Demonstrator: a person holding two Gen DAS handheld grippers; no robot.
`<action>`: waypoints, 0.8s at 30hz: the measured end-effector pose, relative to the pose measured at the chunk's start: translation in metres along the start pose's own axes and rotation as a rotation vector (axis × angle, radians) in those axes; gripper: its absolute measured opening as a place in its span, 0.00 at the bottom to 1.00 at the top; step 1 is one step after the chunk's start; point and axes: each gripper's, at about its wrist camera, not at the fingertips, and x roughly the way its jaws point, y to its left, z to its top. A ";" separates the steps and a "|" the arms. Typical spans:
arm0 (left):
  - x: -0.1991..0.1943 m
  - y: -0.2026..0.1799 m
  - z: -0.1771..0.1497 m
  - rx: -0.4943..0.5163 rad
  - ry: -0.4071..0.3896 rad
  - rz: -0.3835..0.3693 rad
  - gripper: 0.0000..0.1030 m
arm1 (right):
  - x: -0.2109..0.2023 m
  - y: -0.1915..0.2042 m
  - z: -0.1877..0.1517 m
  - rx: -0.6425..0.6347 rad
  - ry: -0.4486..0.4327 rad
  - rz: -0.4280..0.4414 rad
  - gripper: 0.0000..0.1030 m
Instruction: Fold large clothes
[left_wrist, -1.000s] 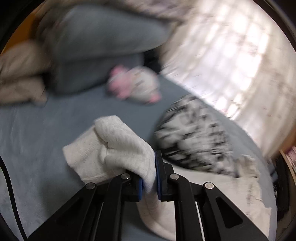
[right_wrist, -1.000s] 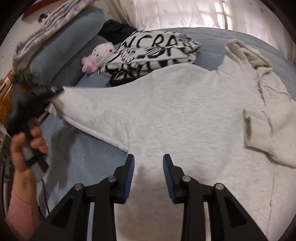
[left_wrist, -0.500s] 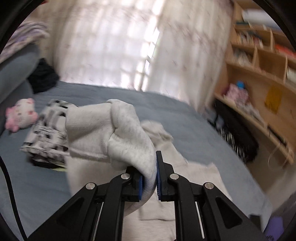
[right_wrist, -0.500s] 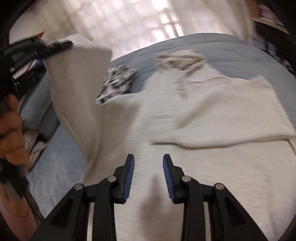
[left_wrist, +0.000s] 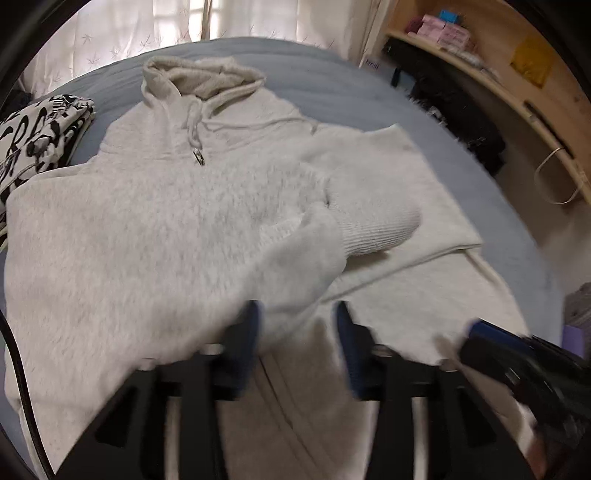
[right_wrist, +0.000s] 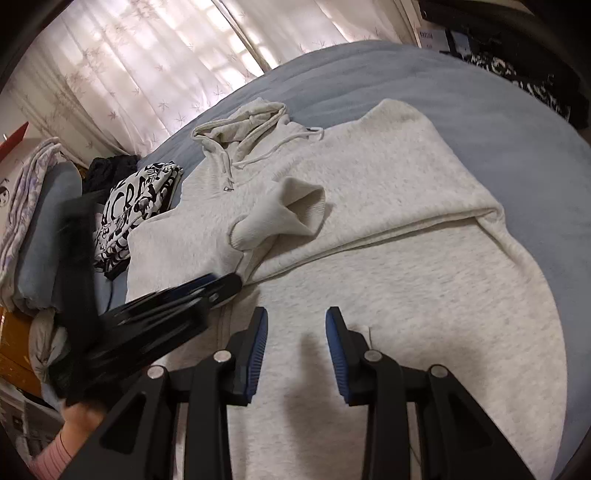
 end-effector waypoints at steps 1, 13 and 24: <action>-0.010 0.005 -0.002 -0.008 -0.018 -0.005 0.65 | 0.001 -0.004 0.000 0.015 0.007 0.014 0.33; -0.084 0.116 -0.063 -0.322 -0.078 0.049 0.69 | 0.016 -0.070 0.029 0.316 0.030 0.060 0.34; -0.082 0.183 -0.080 -0.566 -0.153 0.049 0.68 | 0.025 -0.154 0.054 0.593 -0.025 0.013 0.40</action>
